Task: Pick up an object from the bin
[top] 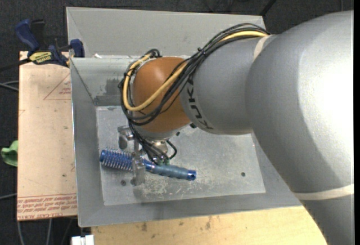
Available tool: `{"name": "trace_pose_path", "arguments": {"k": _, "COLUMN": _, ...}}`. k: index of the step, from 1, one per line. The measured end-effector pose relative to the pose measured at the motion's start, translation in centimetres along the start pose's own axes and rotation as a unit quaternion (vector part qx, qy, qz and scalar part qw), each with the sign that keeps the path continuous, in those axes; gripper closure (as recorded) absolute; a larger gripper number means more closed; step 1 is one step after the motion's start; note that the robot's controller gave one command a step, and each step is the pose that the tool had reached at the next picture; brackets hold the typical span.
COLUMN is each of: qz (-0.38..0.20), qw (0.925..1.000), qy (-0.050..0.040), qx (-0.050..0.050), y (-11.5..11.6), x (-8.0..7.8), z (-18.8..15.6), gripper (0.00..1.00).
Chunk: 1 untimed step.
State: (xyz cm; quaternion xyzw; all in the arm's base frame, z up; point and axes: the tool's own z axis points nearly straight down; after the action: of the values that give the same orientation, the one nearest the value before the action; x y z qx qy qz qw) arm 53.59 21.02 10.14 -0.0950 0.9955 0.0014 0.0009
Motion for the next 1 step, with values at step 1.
{"name": "trace_pose_path", "arguments": {"k": 1, "qz": 0.026, "qw": 0.9997, "qy": 0.0001, "qx": 0.000, "y": -0.02, "x": -0.19, "z": -0.65, "gripper": 0.00}}
